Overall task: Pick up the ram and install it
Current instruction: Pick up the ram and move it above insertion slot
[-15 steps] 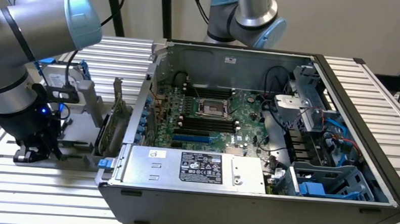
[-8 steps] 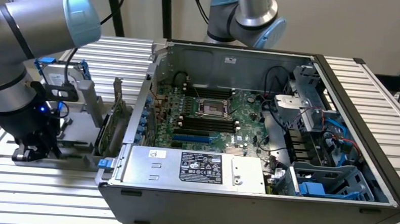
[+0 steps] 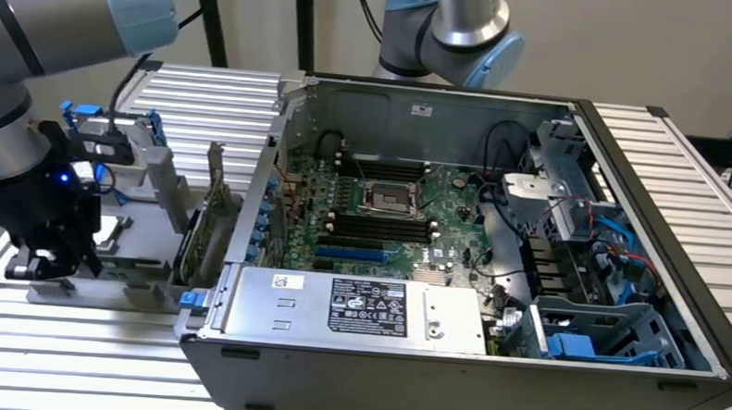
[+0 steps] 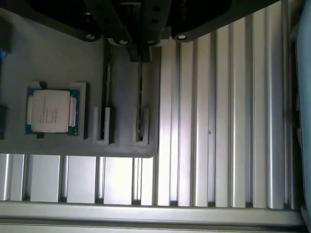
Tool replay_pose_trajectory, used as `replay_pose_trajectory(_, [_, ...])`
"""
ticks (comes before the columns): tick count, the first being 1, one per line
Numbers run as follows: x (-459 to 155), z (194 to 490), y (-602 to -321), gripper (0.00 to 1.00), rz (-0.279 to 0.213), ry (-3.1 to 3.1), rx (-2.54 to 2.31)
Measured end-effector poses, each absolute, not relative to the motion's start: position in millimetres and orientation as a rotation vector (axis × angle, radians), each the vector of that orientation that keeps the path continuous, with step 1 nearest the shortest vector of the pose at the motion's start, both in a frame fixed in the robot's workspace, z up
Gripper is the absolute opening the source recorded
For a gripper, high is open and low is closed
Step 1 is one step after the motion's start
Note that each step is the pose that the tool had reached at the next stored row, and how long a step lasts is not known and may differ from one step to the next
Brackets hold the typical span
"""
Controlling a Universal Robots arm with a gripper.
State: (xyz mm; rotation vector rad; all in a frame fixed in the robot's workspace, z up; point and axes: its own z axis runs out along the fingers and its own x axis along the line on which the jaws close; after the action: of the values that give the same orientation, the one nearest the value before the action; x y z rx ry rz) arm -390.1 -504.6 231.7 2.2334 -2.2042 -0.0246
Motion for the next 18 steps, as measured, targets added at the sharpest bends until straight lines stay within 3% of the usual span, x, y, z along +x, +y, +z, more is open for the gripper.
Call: replay_pose_trajectory(18, [-365, 313, -505, 0.13, -0.025, -2.204, 2.234])
